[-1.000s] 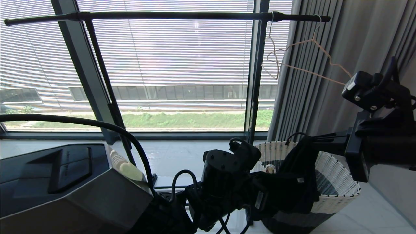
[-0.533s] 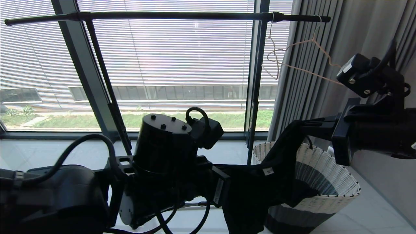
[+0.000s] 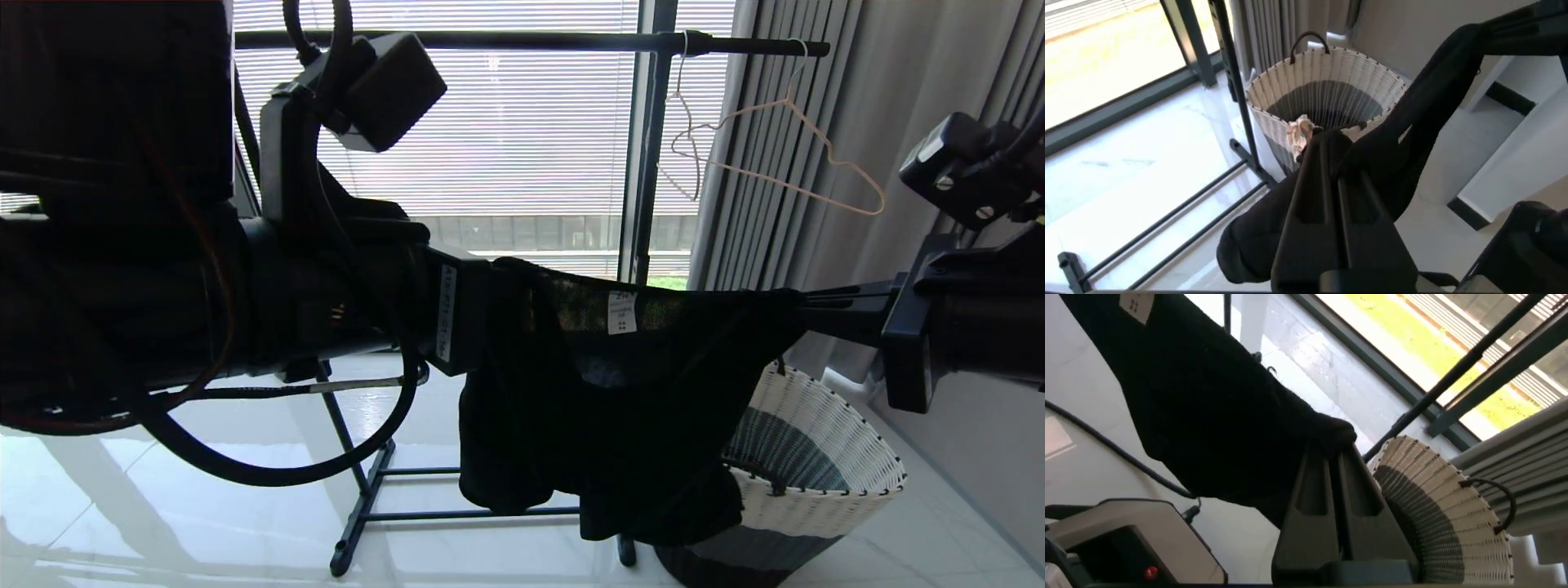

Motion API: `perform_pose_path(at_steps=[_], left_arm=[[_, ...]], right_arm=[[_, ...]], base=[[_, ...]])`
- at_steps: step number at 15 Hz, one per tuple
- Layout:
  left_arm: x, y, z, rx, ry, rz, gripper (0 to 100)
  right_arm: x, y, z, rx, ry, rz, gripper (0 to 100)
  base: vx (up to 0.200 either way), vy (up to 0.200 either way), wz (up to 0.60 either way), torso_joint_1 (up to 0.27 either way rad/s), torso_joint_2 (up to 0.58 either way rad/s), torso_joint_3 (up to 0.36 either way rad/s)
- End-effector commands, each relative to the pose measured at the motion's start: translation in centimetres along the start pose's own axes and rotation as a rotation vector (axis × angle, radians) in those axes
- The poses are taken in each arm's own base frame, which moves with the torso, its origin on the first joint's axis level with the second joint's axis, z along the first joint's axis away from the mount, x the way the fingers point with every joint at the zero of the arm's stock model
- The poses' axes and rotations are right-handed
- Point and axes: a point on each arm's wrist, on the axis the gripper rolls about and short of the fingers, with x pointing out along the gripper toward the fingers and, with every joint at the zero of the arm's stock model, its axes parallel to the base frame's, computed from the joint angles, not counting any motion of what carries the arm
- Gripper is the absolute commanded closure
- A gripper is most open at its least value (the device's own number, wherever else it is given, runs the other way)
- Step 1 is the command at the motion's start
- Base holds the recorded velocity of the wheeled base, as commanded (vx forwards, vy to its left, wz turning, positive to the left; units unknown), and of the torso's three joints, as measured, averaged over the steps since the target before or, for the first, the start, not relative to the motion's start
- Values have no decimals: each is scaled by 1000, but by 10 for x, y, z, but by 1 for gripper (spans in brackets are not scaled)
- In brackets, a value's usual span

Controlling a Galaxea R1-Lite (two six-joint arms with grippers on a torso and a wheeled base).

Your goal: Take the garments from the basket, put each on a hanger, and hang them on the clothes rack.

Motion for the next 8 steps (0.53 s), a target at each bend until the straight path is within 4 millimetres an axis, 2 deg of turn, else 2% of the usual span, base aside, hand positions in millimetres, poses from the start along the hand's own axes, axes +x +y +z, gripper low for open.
perform_pose_path(at_steps=[1, 2, 4, 8], left_arm=[[2, 0, 20, 12, -39, -1, 100], [2, -1, 23, 13, -42, -2, 100], [-12, -4, 38, 14, -2, -45, 100], [-14, -6, 39, 14, 20, -69, 100]], right_arm=[[-19, -6, 7, 4, -51, -46, 100], [-21, -8, 10, 4, -58, -51, 100], [-30, -13, 30, 6, -66, -62, 100], [-32, -13, 35, -1, -60, -56, 100]], base=[[0, 0, 0, 0, 0, 0], [0, 0, 0, 0, 0, 0], [0, 0, 0, 0, 0, 0], [0, 0, 0, 0, 0, 0]])
